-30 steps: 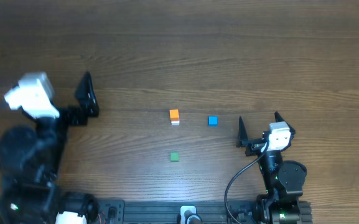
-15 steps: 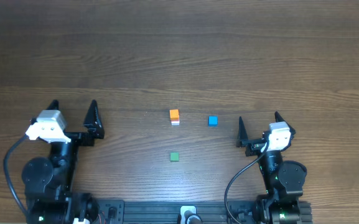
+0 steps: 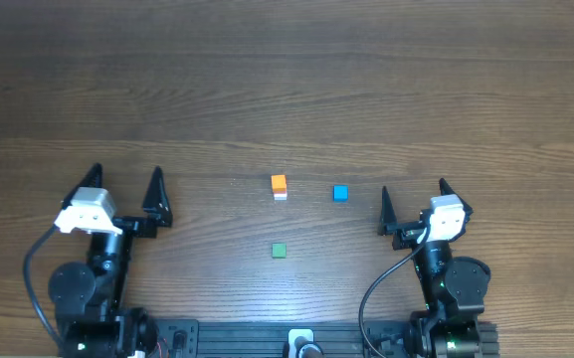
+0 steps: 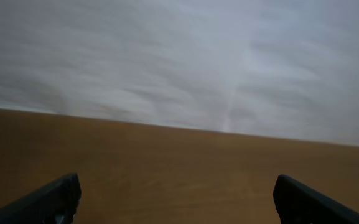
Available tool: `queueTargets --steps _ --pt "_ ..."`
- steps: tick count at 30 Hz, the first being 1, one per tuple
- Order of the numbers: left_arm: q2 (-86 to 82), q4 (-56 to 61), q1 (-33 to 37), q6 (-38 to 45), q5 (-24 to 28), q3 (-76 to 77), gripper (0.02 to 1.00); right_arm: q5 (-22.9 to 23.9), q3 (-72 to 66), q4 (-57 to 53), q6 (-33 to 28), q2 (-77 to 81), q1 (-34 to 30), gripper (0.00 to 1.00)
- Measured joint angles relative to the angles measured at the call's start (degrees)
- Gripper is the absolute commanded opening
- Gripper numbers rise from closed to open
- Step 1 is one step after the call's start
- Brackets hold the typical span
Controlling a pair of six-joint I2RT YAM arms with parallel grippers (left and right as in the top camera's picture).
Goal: Stack Cubes
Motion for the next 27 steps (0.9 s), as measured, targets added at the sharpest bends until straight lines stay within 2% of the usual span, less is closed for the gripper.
queueTargets --steps 9,20,27 --pt "-4.37 0.31 0.00 6.62 3.78 -6.88 0.998 0.00 0.00 0.00 0.00 0.00 -0.02 0.991" --pt "-5.99 1.46 0.00 8.52 3.30 -9.35 1.000 0.00 0.00 0.00 0.00 0.00 -0.02 0.991" --pt "-6.10 -2.56 0.00 8.70 2.89 -9.38 1.000 0.00 0.00 0.00 0.00 0.00 0.00 0.993"
